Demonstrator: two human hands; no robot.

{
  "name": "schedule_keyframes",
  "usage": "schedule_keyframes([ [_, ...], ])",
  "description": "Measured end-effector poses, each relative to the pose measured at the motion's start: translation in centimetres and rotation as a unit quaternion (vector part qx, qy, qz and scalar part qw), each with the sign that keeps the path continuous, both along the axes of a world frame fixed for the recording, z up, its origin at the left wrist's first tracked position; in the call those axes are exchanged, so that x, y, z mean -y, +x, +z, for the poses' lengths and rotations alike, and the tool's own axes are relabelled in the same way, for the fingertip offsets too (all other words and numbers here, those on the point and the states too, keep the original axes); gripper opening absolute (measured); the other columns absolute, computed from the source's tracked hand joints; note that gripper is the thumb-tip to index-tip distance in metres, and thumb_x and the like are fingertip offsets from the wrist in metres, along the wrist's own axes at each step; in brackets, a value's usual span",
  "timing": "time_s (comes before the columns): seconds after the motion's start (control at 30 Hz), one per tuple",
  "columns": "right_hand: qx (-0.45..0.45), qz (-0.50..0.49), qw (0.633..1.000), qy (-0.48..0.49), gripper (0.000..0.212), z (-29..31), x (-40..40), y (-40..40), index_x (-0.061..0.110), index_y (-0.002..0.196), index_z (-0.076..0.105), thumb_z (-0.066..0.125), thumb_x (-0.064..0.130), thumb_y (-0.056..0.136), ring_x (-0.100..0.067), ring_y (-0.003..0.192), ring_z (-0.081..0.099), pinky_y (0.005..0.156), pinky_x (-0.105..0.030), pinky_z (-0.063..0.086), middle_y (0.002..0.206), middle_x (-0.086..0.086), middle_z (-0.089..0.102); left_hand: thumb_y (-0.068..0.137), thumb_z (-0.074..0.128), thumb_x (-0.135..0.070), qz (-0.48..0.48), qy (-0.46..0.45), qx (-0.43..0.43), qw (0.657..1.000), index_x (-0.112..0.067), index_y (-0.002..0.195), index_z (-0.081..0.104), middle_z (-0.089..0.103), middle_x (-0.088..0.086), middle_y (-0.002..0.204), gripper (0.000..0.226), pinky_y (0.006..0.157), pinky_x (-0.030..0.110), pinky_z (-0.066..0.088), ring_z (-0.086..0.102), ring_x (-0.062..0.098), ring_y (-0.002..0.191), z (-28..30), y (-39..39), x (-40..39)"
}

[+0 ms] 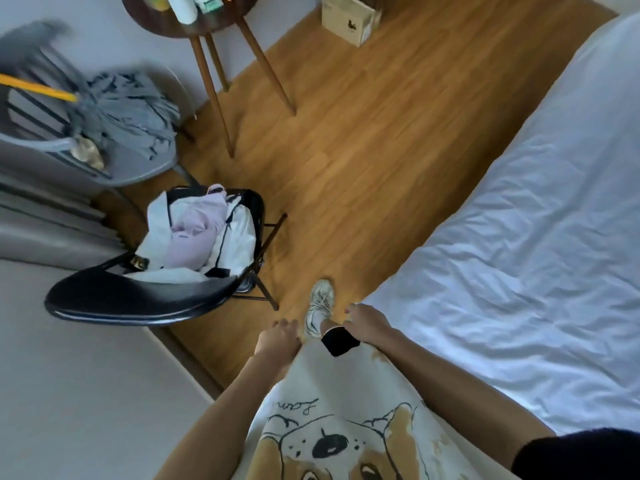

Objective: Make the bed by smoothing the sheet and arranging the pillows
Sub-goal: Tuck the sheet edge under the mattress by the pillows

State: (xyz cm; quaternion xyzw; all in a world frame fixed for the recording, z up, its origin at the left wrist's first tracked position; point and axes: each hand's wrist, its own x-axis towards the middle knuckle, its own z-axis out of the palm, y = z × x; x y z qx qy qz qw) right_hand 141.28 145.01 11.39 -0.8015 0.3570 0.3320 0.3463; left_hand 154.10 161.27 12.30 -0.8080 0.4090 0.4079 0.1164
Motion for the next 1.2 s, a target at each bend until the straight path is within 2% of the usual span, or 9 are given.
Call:
schedule_keyframes([
  [0.07,0.003,-0.024,1.000,0.016,0.038,0.1,2.7,3.9,0.015,0.130,0.052,0.047,0.031,0.096,-0.028,0.115,0.055,0.086,-0.033,0.044,0.123,-0.007,0.059,0.099,0.038,-0.028,-0.055,0.017,0.011,0.998,-0.016,0.133,0.042,0.047,0.007,0.133,0.036,0.091,0.038,0.047,0.048,0.026,0.120,0.4,3.9,2.7],
  [0.13,0.025,-0.054,0.998,0.031,0.031,0.1,5.8,7.6,0.016,0.121,0.056,0.046,0.031,0.095,-0.028,0.109,0.059,0.075,-0.031,0.043,0.110,-0.003,0.061,0.099,0.038,-0.027,-0.088,0.014,0.020,0.996,-0.015,0.133,0.043,0.047,0.009,0.135,0.037,0.094,0.039,0.046,0.047,0.027,0.123,0.6,8.1,5.9],
  [0.2,0.041,-0.078,0.995,0.037,0.031,0.6,9.0,10.6,0.018,0.121,0.055,0.045,0.032,0.096,-0.026,0.108,0.060,0.072,-0.031,0.042,0.113,-0.001,0.062,0.098,0.038,-0.026,-0.092,0.006,0.029,0.995,-0.015,0.134,0.043,0.048,0.009,0.135,0.038,0.096,0.037,0.043,0.045,0.026,0.123,1.0,12.3,9.9],
  [0.33,0.042,-0.133,0.989,0.039,0.043,2.4,15.0,13.8,0.019,0.138,0.047,0.046,0.030,0.097,-0.021,0.105,0.060,0.075,-0.029,0.047,0.130,-0.003,0.059,0.096,0.041,-0.028,-0.068,-0.011,0.007,0.998,-0.016,0.131,0.048,0.055,0.008,0.126,0.037,0.091,0.036,0.046,0.052,0.025,0.114,1.6,18.4,18.0],
  [0.53,-0.004,-0.201,0.979,0.022,0.042,2.1,26.0,17.4,0.018,0.138,0.045,0.043,0.032,0.098,-0.024,0.122,0.051,0.096,-0.034,0.045,0.140,-0.005,0.049,0.098,0.037,-0.027,-0.181,0.003,-0.012,0.983,-0.015,0.129,0.045,0.056,0.007,0.120,0.034,0.085,0.034,0.048,0.057,0.023,0.106,0.3,26.2,33.2],
  [0.7,-0.024,-0.313,0.950,-0.003,0.041,2.0,37.4,21.5,0.018,0.136,0.046,0.044,0.030,0.097,-0.026,0.115,0.055,0.088,-0.033,0.047,0.137,-0.008,0.050,0.095,0.045,-0.035,-0.189,-0.018,-0.044,0.981,-0.019,0.128,0.051,0.059,0.006,0.125,0.038,0.089,0.033,0.046,0.057,0.023,0.110,-1.1,33.5,48.9],
  [0.83,-0.039,-0.387,0.921,-0.020,0.040,2.5,45.0,25.4,0.021,0.135,0.048,0.044,0.030,0.096,-0.023,0.107,0.060,0.080,-0.030,0.049,0.131,-0.004,0.057,0.098,0.044,-0.033,-0.182,-0.049,-0.085,0.978,-0.018,0.131,0.050,0.056,0.003,0.131,0.037,0.085,0.029,0.042,0.055,0.022,0.114,0.9,37.5,60.5],
  [0.97,-0.025,-0.443,0.896,-0.009,0.041,3.5,52.4,28.8,0.023,0.135,0.047,0.044,0.032,0.096,-0.023,0.107,0.060,0.077,-0.029,0.046,0.126,-0.003,0.060,0.099,0.042,-0.030,-0.237,-0.024,-0.071,0.969,-0.014,0.138,0.043,0.050,0.009,0.137,0.042,0.088,0.031,0.045,0.054,0.024,0.116,2.0,40.9,70.3],
  [1.2,-0.016,-0.491,0.871,0.004,0.039,2.3,68.3,30.2,0.025,0.131,0.051,0.043,0.040,0.096,-0.021,0.112,0.058,0.086,-0.030,0.047,0.129,-0.001,0.059,0.098,0.044,-0.031,-0.263,-0.026,-0.067,0.962,-0.016,0.136,0.045,0.051,0.007,0.136,0.041,0.091,0.030,0.044,0.052,0.021,0.119,1.1,41.1,85.9],
])
